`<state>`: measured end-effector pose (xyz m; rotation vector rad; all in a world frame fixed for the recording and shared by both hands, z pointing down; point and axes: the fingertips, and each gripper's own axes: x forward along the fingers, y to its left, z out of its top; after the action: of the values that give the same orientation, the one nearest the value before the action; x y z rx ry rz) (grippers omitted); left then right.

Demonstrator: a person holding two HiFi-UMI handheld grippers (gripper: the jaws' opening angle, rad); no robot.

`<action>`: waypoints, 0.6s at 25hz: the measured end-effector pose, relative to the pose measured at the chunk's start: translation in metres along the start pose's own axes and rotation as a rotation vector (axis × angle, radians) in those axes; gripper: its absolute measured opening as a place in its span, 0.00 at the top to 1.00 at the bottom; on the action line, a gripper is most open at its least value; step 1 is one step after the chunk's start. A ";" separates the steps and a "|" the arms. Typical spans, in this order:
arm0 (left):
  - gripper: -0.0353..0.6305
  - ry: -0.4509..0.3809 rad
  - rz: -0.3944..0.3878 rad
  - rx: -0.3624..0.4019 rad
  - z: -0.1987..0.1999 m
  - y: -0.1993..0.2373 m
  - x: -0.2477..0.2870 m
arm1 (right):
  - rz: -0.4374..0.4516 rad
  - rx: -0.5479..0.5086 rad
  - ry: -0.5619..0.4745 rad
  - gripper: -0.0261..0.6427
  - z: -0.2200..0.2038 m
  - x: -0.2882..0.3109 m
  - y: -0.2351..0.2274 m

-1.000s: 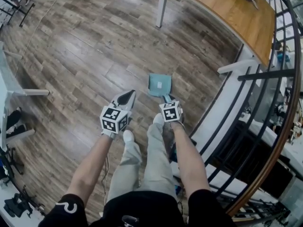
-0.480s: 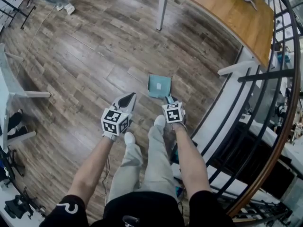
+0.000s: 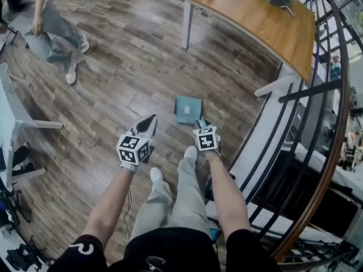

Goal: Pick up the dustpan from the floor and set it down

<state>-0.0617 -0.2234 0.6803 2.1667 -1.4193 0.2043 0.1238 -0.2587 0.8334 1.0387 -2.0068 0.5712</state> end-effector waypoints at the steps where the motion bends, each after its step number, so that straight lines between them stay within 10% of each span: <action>1: 0.95 -0.009 0.006 -0.006 0.007 0.001 -0.005 | -0.005 -0.001 -0.001 0.84 0.005 -0.006 -0.002; 15: 0.95 -0.150 -0.008 0.076 0.123 -0.026 -0.095 | -0.081 -0.039 -0.211 0.84 0.124 -0.168 0.006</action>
<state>-0.0994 -0.2018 0.5289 2.2909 -1.5063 0.0961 0.1240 -0.2605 0.6246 1.1930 -2.1372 0.3914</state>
